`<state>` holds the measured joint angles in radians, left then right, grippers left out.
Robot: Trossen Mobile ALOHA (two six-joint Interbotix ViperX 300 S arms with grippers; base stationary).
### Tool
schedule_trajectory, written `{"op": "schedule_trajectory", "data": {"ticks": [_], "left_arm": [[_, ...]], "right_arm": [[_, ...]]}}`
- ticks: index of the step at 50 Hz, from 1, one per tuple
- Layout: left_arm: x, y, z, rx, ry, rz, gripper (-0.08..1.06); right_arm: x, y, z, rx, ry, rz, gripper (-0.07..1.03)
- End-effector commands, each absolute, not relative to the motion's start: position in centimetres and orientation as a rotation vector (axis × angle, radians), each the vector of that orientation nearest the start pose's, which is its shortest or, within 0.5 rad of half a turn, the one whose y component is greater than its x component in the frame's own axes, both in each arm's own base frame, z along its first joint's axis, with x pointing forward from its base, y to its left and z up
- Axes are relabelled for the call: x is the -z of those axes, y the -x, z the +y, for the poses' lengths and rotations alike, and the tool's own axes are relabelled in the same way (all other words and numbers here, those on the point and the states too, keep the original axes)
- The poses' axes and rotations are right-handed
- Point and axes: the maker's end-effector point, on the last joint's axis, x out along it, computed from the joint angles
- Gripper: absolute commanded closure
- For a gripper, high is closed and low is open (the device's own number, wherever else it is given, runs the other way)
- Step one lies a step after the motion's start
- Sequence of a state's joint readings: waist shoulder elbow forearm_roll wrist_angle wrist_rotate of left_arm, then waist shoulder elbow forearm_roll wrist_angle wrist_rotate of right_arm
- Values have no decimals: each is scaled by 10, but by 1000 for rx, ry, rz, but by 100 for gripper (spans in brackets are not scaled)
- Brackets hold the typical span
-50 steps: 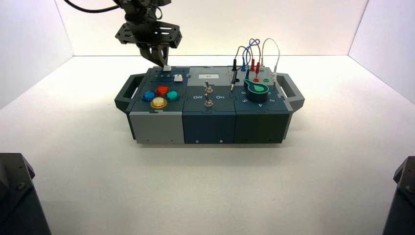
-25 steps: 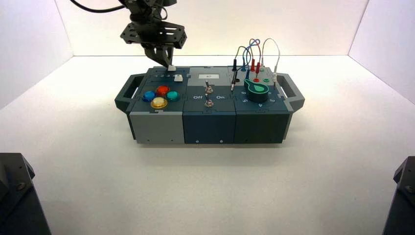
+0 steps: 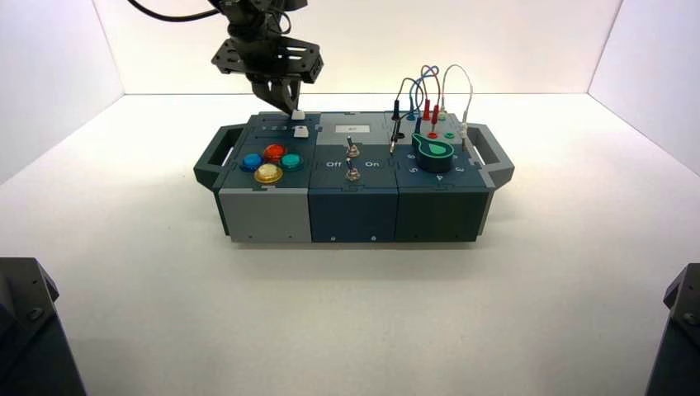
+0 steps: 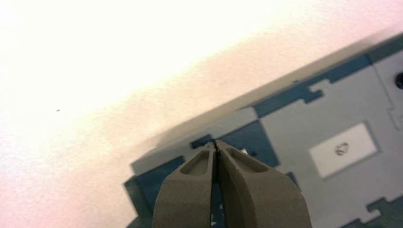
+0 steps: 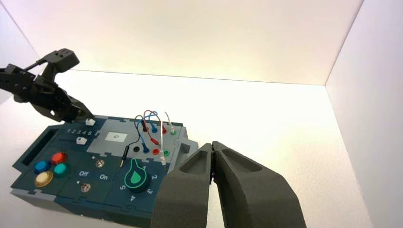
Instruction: Move the top slider to position 5.
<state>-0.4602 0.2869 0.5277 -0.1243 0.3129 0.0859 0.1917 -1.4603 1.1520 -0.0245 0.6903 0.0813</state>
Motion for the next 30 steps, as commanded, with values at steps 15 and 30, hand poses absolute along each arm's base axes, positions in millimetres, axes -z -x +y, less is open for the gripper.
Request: {"op": "schedule_trajectory", "data": {"ticks": [15, 30], "left_arm": [[-18, -362, -217, 482, -250, 1148, 101], [-28, -367, -212, 473, -244, 1129, 101]], "right_arm": [[-250, -159, 28, -159, -23, 381, 98], [-250, -159, 28, -159, -23, 382, 98]]}}
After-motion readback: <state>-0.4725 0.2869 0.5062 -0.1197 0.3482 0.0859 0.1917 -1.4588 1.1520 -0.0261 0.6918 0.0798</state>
